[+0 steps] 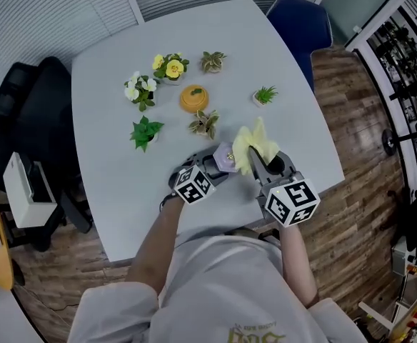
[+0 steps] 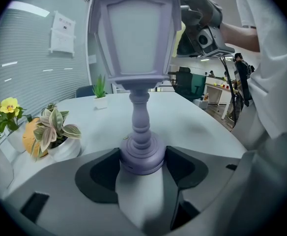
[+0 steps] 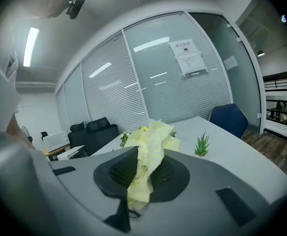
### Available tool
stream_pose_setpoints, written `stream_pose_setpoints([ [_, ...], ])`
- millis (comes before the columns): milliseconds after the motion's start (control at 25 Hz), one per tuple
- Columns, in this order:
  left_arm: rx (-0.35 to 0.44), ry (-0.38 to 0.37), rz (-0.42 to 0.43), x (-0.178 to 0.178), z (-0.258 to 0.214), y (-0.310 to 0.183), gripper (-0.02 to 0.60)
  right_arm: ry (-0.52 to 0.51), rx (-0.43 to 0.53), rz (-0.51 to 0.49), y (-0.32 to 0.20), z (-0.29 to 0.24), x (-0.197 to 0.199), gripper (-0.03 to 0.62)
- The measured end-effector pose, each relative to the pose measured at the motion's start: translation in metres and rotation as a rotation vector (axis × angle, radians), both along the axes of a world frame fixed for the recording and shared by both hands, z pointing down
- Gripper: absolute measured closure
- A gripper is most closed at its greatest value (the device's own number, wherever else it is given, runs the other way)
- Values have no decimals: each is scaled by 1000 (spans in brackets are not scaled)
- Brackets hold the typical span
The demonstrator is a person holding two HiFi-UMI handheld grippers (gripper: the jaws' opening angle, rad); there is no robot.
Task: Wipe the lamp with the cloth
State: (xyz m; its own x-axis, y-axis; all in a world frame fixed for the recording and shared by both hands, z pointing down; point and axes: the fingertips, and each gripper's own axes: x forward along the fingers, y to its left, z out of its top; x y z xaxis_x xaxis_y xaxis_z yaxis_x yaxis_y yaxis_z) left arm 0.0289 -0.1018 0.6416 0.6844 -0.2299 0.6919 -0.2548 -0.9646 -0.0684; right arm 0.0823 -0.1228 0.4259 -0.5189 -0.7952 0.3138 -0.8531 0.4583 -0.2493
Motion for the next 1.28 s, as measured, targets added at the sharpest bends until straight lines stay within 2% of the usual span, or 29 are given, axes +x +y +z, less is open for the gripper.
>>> stream_pose_setpoints([
  [360,-2,-2,2,-1,0,-3,276,94,-30,-50,-7,23,-18,542],
  [1280,-8,-9,-3,-2,2,-1,276,180,-15,-82,16,28,-25,542],
])
